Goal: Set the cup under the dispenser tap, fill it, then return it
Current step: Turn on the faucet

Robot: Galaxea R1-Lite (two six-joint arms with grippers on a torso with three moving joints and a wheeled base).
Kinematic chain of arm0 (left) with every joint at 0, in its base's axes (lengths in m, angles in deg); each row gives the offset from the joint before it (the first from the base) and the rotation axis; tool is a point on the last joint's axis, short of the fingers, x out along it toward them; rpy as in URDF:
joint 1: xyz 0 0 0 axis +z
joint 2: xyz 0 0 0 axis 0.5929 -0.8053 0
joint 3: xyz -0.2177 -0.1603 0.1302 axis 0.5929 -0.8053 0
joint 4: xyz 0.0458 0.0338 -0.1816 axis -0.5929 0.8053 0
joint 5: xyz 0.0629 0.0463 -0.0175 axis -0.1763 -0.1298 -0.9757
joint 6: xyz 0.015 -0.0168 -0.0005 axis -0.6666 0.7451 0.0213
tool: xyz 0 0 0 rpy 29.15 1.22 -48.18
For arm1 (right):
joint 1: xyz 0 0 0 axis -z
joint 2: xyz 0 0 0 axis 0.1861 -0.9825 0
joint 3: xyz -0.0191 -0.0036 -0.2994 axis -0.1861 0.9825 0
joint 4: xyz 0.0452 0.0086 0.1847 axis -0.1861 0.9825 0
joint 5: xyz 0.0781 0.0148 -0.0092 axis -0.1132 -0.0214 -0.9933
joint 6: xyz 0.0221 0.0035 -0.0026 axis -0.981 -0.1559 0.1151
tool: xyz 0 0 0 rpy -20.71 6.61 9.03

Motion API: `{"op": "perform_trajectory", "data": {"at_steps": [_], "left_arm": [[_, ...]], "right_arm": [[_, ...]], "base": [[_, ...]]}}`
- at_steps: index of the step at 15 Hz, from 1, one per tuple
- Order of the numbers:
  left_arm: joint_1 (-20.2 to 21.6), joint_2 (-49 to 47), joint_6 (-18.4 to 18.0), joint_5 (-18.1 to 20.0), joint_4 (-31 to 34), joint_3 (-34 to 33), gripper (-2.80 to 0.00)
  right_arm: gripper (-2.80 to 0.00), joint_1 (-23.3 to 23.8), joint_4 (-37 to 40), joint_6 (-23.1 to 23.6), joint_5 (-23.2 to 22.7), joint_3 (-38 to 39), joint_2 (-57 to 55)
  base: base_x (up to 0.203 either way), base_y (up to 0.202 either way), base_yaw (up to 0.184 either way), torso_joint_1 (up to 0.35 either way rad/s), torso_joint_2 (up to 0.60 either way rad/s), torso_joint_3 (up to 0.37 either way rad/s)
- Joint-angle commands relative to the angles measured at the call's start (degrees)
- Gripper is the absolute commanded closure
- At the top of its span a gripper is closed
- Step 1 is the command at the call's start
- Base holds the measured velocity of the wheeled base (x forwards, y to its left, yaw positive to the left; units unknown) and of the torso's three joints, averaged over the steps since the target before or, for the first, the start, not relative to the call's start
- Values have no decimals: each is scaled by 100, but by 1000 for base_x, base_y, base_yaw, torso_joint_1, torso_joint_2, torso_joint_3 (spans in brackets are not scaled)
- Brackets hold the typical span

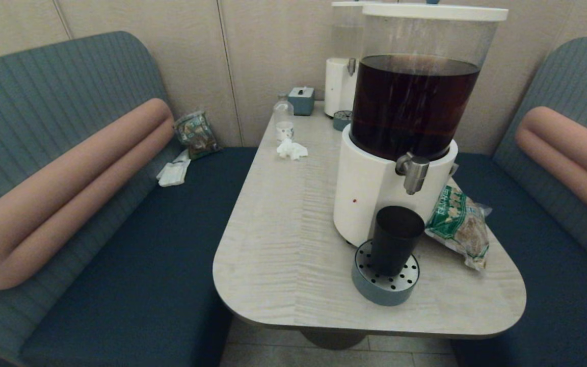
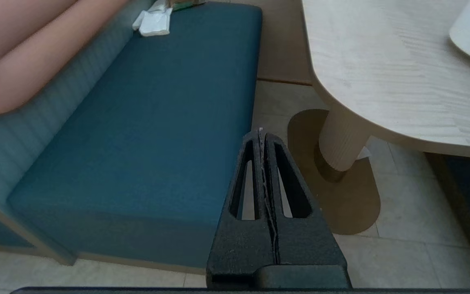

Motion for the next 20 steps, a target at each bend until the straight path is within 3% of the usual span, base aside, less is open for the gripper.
{"op": "perform_trajectory", "data": {"at_steps": [1,11,15,18,20], "left_arm": [[1,-2,-13,-11,-115,-31,0],[1,-9,41,7,-127,-33,0],[1,-9,41,7,-127,-33,0],[1,-9,41,7,-127,-33,0],[1,-9,41,7,-127,-33,0]], "right_arm": [[0,-2,2,3,-5,9,-5],[0,3,34,338,23,-125,7],[0,-19,457,310,-3,-1877,-978],[0,-44,696,-35,1,-3508,-3287],[0,-99,1227,-441,-75,-5087,-4914]], "base": [[0,0,0,0,0,0],[0,0,0,0,0,0],[0,0,0,0,0,0],[0,0,0,0,0,0],[0,0,0,0,0,0]]}}
